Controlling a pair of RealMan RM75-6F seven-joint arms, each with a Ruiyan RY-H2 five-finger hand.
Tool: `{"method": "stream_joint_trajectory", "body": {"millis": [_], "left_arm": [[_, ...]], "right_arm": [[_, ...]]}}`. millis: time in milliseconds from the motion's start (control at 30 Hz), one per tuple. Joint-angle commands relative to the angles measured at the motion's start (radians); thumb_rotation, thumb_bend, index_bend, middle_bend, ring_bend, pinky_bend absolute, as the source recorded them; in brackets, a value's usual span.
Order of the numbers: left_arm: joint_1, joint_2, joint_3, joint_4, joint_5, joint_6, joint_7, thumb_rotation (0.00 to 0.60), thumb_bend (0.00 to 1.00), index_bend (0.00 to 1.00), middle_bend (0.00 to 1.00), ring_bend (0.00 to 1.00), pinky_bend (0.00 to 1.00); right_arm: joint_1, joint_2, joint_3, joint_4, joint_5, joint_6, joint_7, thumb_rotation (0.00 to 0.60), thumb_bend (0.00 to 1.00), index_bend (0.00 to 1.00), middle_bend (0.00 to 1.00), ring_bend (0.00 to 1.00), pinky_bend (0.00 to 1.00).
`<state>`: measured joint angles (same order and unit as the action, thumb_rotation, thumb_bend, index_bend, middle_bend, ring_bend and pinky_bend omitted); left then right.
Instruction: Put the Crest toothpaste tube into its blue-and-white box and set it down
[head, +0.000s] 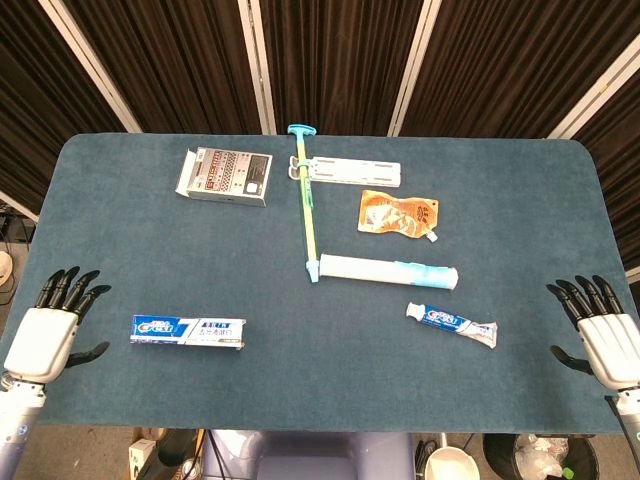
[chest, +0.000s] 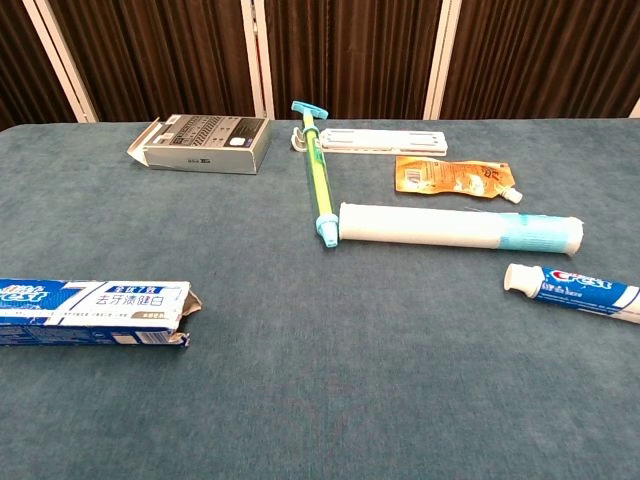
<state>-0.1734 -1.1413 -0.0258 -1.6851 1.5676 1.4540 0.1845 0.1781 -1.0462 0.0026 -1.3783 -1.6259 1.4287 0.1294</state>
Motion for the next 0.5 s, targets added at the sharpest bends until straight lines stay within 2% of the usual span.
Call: {"method": "stream_joint_trajectory", "body": {"millis": [33,300,500], "left_arm": [[-0.001,0.001,0.001,-0.001,-0.004,-0.006,-0.008,0.6,0.0,0.21,0.1,0.0,0.0],[-0.009,-0.011,0.002,0.011,-0.015,-0.029,-0.01,0.6,0.0,0.21,0.11,0.0,0.0],[-0.025,-0.011,0.002,-0.001,-0.016,-0.056,0.011,0.6,0.0,0.23,0.19,0.0,0.0]], "right_arm": [[0.001,0.006,-0.001,-0.014,0.001,-0.004,-0.013,0.6,0.19,0.15,0.17,0.08,0.0],[0.005,0.009,0.002,-0.03,0.006,-0.014,-0.032,0.6,0.19,0.15,0.17,0.08,0.0],[0.003,0.013,0.001,-0.027,0.008,-0.014,-0.029,0.6,0.19,0.15,0.17,0.08,0.0]]}}
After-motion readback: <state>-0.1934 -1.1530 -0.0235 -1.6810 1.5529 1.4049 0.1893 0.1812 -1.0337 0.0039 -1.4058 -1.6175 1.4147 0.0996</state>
